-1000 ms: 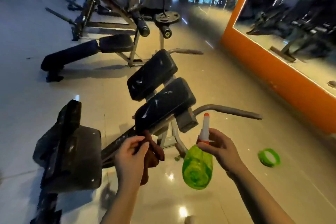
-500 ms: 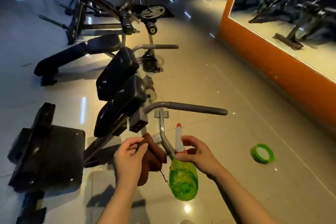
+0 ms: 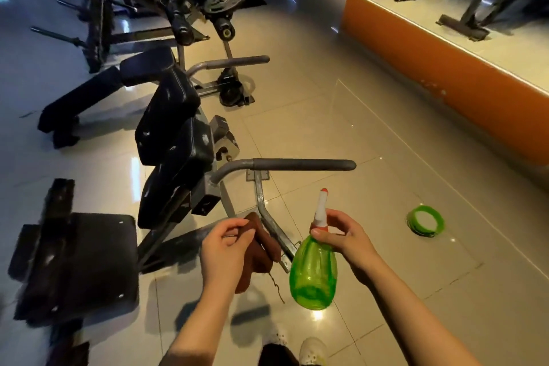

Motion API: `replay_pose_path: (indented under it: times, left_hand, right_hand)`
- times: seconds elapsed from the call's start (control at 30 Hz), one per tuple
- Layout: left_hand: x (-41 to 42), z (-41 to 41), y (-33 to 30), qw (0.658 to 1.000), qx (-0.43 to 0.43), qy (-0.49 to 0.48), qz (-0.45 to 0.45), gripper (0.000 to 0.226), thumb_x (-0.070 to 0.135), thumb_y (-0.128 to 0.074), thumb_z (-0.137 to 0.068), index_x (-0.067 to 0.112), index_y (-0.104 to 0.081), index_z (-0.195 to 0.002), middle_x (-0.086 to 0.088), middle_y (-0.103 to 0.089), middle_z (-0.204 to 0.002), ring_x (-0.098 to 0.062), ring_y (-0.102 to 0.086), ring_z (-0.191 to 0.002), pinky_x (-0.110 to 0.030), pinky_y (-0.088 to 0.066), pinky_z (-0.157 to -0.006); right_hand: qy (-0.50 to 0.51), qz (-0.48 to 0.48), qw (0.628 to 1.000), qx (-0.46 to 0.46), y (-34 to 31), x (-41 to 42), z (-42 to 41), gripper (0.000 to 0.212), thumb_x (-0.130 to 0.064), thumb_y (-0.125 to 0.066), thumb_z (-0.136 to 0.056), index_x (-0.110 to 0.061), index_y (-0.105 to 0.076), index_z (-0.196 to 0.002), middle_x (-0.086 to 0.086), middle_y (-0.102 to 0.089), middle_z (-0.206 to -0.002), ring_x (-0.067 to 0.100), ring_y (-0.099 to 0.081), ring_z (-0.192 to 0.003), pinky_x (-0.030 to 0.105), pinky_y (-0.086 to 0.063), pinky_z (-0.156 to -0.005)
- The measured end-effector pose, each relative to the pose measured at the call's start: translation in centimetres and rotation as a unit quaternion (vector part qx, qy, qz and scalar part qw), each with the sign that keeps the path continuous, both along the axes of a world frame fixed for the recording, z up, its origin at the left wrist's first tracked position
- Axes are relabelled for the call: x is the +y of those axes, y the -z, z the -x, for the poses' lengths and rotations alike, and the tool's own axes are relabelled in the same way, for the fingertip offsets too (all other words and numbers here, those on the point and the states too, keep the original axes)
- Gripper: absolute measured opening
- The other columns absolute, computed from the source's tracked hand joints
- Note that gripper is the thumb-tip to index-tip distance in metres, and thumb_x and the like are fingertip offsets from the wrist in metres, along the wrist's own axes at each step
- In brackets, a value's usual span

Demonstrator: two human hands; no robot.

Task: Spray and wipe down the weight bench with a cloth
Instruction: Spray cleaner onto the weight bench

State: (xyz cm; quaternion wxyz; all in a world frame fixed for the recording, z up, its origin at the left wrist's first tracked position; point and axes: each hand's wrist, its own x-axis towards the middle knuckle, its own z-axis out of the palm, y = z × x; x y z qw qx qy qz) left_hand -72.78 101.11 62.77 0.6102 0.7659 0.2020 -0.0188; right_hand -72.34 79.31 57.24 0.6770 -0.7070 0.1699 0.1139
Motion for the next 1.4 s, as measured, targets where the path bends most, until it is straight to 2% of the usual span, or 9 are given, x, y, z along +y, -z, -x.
replay_pose_path:
  times: [0.13,0.3,0.43,0.53,0.73,0.93,1.13,1.27,1.4]
  left_hand:
    - [0.7,-0.4,-0.6,1.000,-0.008,0.028,0.002,0.019,0.005,-0.070,-0.084,0.023,-0.066,-0.085,0.001,-0.065,-0.081,-0.012,-0.061,-0.075,-0.009,-0.043,-0.050]
    - [2.6,-1.4,-0.7,0.998,-0.008,0.065,0.003,0.020,0.006,-0.069,-0.086,0.025,-0.065,-0.087,0.003,-0.066,-0.085,-0.013,-0.063,-0.082,-0.023,-0.047,-0.061]
    - [2.8,-2.4,-0.2,0.996,0.006,0.085,0.007,0.019,0.007,-0.068,-0.086,0.024,-0.065,-0.091,0.006,-0.065,-0.088,-0.012,-0.062,-0.085,-0.021,-0.047,-0.062]
    - [2.6,-3.5,0.3,0.996,0.009,0.089,0.009,0.018,0.007,-0.070,-0.085,0.023,-0.066,-0.091,0.000,-0.067,-0.087,-0.015,-0.064,-0.083,-0.013,-0.043,-0.055]
    - [1.4,-5.5,0.7,0.992,0.000,0.128,0.005,0.021,0.006,-0.071,-0.084,0.026,-0.065,-0.085,-0.003,-0.067,-0.086,-0.016,-0.064,-0.080,-0.019,-0.041,-0.060]
    - [-0.8,-7.4,1.6,0.988,-0.006,0.152,0.002,0.024,0.006,-0.070,-0.084,0.029,-0.065,-0.083,-0.007,-0.066,-0.091,-0.020,-0.064,-0.082,-0.030,-0.052,-0.067]
    - [-6.6,-9.5,4.0,0.985,0.025,0.171,0.004,0.023,0.008,-0.073,-0.082,0.031,-0.067,-0.082,-0.002,-0.067,-0.091,-0.023,-0.065,-0.085,-0.043,-0.056,-0.077]
    - [-13.3,-11.7,5.6,0.982,0.036,0.186,0.000,0.023,0.002,-0.072,-0.080,0.024,-0.068,-0.080,-0.005,-0.065,-0.079,-0.021,-0.062,-0.077,-0.027,-0.050,-0.069]
    - [-22.4,-15.2,7.2,0.979,0.048,0.199,-0.017,0.028,-0.005,-0.075,-0.075,0.023,-0.069,-0.074,0.003,-0.060,-0.066,-0.017,-0.055,-0.066,-0.019,-0.045,-0.064]
  right_hand:
    - [-0.053,0.034,0.998,-0.030,-0.8,1.9,-0.8,0.049,-0.013,-0.080,-0.076,-0.023,-0.058,-0.119,-0.007,-0.061,-0.113,0.006,-0.060,-0.100,0.016,-0.053,-0.070]
    - [0.028,0.020,0.999,-0.004,-0.2,1.6,-2.9,0.047,-0.013,-0.081,-0.075,-0.013,-0.062,-0.118,0.006,-0.064,-0.110,0.019,-0.062,-0.101,0.026,-0.053,-0.074]
    - [0.158,-0.033,0.987,0.021,-0.1,-0.3,-4.3,0.034,-0.013,-0.080,-0.075,-0.011,-0.065,-0.105,0.012,-0.066,-0.101,0.023,-0.064,-0.088,0.030,-0.051,-0.065]
    - [0.231,-0.041,0.972,0.024,0.5,-0.9,-4.9,0.040,-0.018,-0.081,-0.076,-0.008,-0.064,-0.111,0.014,-0.066,-0.106,0.022,-0.063,-0.085,0.029,-0.049,-0.063]
    - [0.171,-0.043,0.984,0.016,0.8,-0.9,-5.3,0.038,-0.015,-0.076,-0.079,-0.012,-0.063,-0.115,0.011,-0.066,-0.105,0.024,-0.064,-0.093,0.031,-0.051,-0.071]
    - [0.130,-0.018,0.990,0.047,1.4,-2.9,-6.5,0.028,-0.015,-0.077,-0.079,-0.013,-0.066,-0.104,0.012,-0.065,-0.100,0.022,-0.063,-0.088,0.031,-0.054,-0.073]
    - [0.179,-0.013,0.982,0.049,2.8,-7.9,-7.8,0.039,-0.018,-0.081,-0.075,-0.009,-0.065,-0.111,0.009,-0.066,-0.099,0.021,-0.065,-0.087,0.027,-0.052,-0.067]
    - [0.225,0.013,0.974,0.025,3.8,-13.9,-8.9,0.040,-0.011,-0.083,-0.072,-0.021,-0.062,-0.104,0.005,-0.064,-0.102,0.021,-0.064,-0.093,0.028,-0.053,-0.070]
    - [0.239,0.043,0.970,-0.009,4.6,-21.9,-11.1,0.054,-0.002,-0.083,-0.070,-0.020,-0.056,-0.112,-0.007,-0.061,-0.105,0.012,-0.067,-0.076,0.015,-0.053,-0.062]
